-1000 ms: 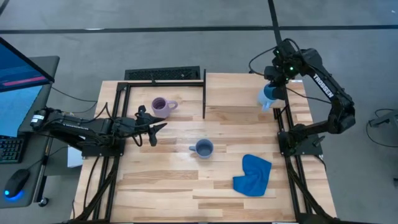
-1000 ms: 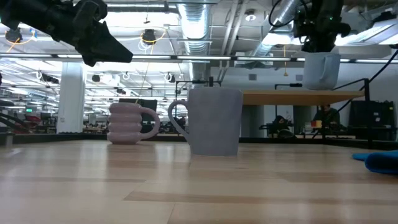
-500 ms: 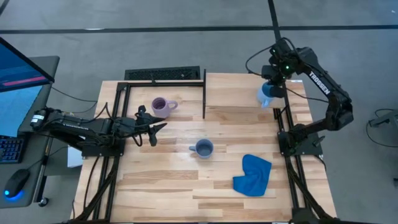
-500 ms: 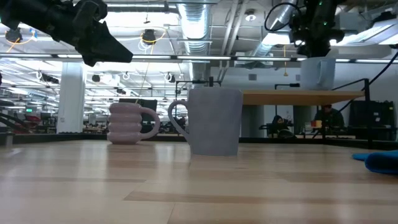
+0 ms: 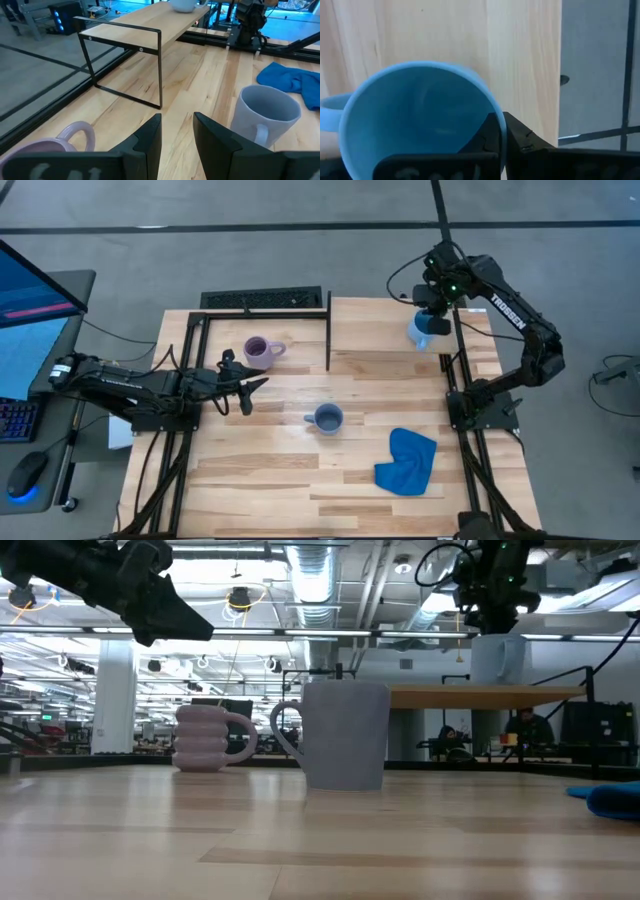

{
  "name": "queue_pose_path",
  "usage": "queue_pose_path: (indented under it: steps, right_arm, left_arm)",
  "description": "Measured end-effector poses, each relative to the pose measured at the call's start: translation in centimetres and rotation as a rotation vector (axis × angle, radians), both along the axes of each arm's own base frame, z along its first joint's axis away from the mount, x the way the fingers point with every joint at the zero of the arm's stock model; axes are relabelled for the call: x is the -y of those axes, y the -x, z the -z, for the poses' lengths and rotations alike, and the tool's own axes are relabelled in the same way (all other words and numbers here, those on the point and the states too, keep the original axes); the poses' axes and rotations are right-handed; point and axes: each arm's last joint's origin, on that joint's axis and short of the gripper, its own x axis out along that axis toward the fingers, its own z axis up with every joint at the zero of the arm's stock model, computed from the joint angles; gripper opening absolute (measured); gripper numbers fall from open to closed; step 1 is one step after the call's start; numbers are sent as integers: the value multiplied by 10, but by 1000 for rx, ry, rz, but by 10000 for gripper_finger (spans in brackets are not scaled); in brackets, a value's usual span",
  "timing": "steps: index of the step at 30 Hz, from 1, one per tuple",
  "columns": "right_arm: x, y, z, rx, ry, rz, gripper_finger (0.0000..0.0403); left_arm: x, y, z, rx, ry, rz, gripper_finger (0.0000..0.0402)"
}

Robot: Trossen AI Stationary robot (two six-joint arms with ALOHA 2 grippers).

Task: Stack small to large cups/mugs on shelf
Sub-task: Put the light blue mug on the shelf

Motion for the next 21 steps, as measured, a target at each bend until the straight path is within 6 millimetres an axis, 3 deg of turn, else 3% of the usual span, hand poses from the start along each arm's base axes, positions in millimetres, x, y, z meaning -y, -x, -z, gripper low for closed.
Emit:
queue_pose_path:
  steps: [21]
  right_arm:
    - [1, -2, 0, -4, 21, -54, 12]
  left_arm:
    - [0, 0, 1, -4, 9, -3, 103]
